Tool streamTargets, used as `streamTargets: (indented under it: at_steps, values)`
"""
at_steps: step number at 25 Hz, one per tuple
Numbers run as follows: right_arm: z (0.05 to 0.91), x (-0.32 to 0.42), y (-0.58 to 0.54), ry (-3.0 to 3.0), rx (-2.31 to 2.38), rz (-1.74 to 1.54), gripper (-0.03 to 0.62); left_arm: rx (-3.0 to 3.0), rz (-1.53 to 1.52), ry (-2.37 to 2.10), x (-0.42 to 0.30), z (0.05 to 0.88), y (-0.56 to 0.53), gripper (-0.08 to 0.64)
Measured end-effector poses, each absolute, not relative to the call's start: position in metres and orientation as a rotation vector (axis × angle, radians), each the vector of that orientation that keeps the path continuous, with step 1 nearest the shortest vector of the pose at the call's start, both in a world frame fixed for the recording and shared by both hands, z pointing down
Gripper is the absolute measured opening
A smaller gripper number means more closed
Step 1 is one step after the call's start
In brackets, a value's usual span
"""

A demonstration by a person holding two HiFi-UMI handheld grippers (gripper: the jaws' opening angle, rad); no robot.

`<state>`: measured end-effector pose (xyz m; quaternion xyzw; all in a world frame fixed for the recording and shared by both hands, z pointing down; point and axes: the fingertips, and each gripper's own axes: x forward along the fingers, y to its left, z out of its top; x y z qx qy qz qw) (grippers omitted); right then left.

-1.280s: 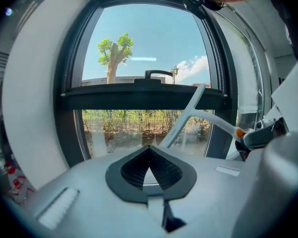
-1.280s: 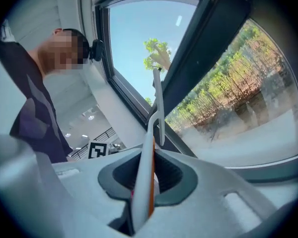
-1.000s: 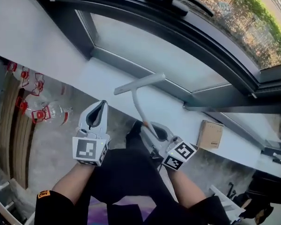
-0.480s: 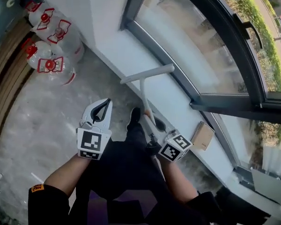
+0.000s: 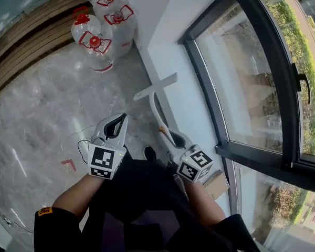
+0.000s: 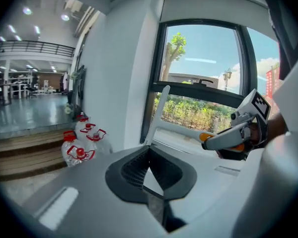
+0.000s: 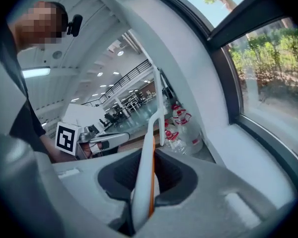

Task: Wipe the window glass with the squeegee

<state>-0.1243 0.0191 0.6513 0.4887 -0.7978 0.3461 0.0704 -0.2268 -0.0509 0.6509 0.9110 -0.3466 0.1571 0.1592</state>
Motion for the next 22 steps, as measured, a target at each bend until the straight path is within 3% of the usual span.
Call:
streamTargets:
  at_steps: [10, 22]
  values:
    - [0.62, -0.092, 0.114, -2.561, 1.174, 0.872, 0.043, 2.388, 0.318, -1.35, -0.211, 0.623, 0.054, 0.017]
    - [0.648, -0.096, 0.201, -2.533, 1.032, 1.075, 0.043, 2.344, 0.427, -1.461, -0.242, 0.631, 0.13, 0.017]
